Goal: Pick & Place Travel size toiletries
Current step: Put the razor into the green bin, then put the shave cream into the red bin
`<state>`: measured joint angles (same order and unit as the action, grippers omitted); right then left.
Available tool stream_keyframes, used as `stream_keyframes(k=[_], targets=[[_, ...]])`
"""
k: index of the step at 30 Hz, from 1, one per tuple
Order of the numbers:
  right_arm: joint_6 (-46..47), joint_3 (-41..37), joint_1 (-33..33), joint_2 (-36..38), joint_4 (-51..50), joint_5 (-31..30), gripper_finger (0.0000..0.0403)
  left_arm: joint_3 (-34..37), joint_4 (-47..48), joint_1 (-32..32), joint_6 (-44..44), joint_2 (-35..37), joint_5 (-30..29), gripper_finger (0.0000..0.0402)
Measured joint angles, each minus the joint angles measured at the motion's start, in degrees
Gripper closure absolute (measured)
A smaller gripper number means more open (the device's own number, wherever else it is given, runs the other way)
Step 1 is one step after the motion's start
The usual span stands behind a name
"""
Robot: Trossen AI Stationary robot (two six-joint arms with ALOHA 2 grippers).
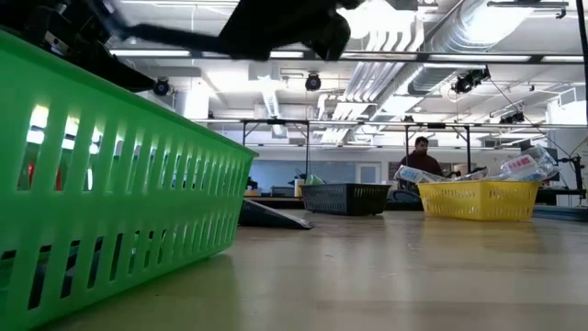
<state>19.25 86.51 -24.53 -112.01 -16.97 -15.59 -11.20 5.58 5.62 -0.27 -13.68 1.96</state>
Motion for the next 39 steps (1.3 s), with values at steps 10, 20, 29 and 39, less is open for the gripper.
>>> stream_keyframes(k=[10,20,29,39], targets=[[0.89,-0.05,-0.02,-4.73,1.45,8.67,0.0380,0.00,0.07,0.01,0.00,-0.01,-0.04,0.0398],[-4.48,-0.05,-0.22,-4.76,1.47,12.66,0.0380,0.00,0.15,0.00,0.00,0.00,-0.17,0.0398],[0.06,-0.05,-0.07,-4.76,0.26,10.42,0.0333,0.00,0.15,-0.01,0.00,0.00,-0.15,0.0398],[0.06,-0.05,-0.61,-4.76,0.02,10.26,0.0273,0.00,0.15,-0.01,-0.02,0.00,0.09,0.0398]])
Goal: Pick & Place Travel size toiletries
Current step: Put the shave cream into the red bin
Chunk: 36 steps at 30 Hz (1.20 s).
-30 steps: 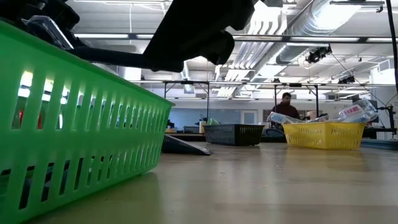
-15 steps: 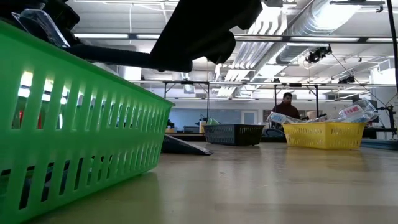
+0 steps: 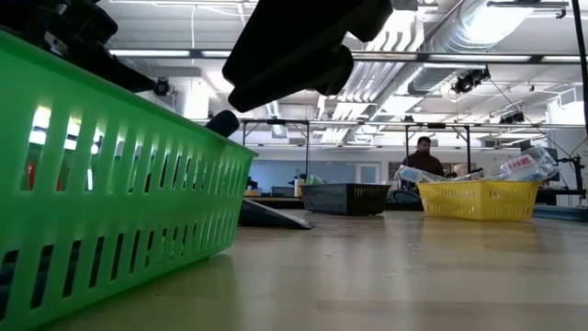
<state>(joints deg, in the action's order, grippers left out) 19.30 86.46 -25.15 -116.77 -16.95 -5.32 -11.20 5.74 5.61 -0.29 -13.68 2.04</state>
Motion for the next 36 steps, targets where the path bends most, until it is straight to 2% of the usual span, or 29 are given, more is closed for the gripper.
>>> stream_keyframes(k=[4,9,14,18,24,27,32,36], targets=[[0.14,0.00,0.20,0.06,-0.07,1.58,0.0288,0.00,0.00,0.01,0.02,0.01,0.00,0.0398],[2.78,0.00,0.96,0.15,-1.03,5.85,0.0336,0.00,0.00,0.00,0.02,0.01,-0.02,0.0398],[3.59,0.00,1.69,0.17,-3.88,0.91,0.0392,0.00,0.00,0.01,0.01,0.01,-0.04,0.0398],[3.61,0.00,2.98,0.20,-6.16,-3.50,0.0395,0.00,0.02,0.01,0.02,-0.01,-0.04,0.0398],[3.39,-0.04,5.29,1.03,-9.13,-2.16,0.0400,0.00,0.45,0.00,0.02,0.01,-0.07,0.0398],[2.98,-0.04,5.71,3.92,-13.19,-4.44,0.0400,0.00,0.50,0.00,0.04,0.00,-0.07,0.0398],[2.98,-0.04,5.73,10.56,-23.78,-12.65,0.0400,0.00,0.60,-0.01,0.32,-0.01,-0.09,0.0398],[3.44,-0.25,6.13,15.03,-27.54,-14.10,0.0400,0.00,0.78,0.01,0.47,-0.01,-0.34,0.0398]])
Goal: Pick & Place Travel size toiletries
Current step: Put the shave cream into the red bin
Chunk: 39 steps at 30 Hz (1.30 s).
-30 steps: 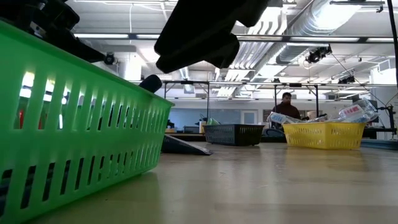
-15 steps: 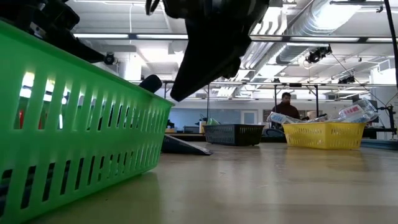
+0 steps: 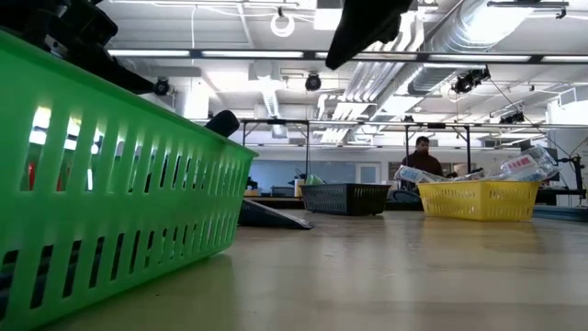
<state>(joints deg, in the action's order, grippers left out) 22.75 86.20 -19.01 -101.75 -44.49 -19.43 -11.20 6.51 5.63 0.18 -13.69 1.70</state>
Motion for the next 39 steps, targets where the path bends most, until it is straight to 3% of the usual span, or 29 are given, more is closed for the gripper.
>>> stream_keyframes(k=[6,15,24,39], targets=[[0.36,-5.06,0.34,3.41,1.92,-1.31,0.0400,0.00,0.10,0.00,0.01,-0.03,0.06,0.0398],[5.33,-19.69,1.90,8.73,9.71,-0.12,0.0399,-0.02,0.98,0.00,0.01,-0.05,0.10,0.0398],[-4.62,-36.09,5.48,20.64,29.75,5.08,0.0399,-0.02,1.28,0.00,1.10,-0.07,0.30,0.0398],[-12.42,-53.37,13.54,44.68,34.62,9.01,0.0400,-0.02,2.68,0.00,1.05,-0.07,0.24,0.0398]])
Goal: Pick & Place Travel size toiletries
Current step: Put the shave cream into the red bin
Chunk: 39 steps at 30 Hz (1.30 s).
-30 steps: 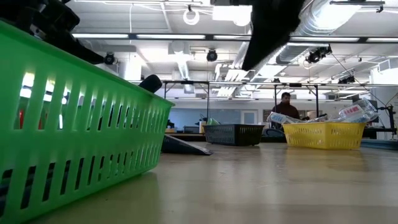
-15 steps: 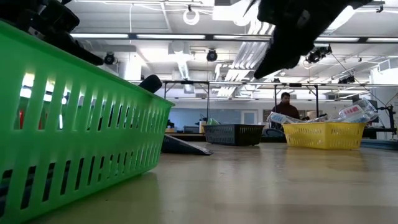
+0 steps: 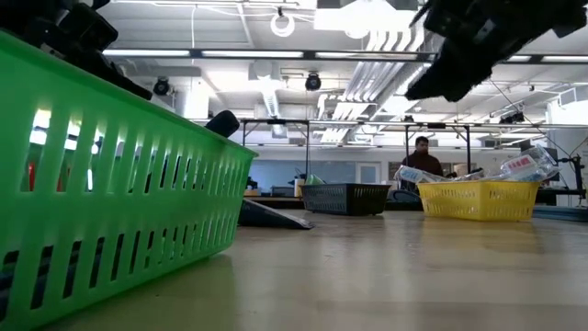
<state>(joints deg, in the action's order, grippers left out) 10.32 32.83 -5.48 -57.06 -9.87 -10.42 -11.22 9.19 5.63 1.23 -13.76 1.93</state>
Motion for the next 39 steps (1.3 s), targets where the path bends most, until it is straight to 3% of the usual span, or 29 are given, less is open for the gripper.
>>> stream_keyframes(k=[7,15,22,32,39], targets=[[2.96,-4.07,-0.04,10.02,1.34,-0.42,0.0400,0.00,0.00,0.00,0.04,0.01,-0.07,0.0398],[3.35,-4.04,-1.86,16.20,0.85,-1.81,0.0399,0.00,-0.02,0.00,0.10,0.00,-0.09,0.0398],[4.36,-3.99,-4.37,19.14,0.77,-2.24,0.0399,0.00,-0.04,0.00,0.22,0.00,-0.09,0.0398],[6.45,-4.01,-7.41,21.80,-3.39,-9.14,0.0400,0.00,-0.07,0.00,0.22,0.00,-0.07,0.0398],[6.34,-7.11,-8.09,22.59,1.94,-9.65,0.0400,0.00,-0.09,0.00,-0.15,0.00,-0.04,0.0398]])
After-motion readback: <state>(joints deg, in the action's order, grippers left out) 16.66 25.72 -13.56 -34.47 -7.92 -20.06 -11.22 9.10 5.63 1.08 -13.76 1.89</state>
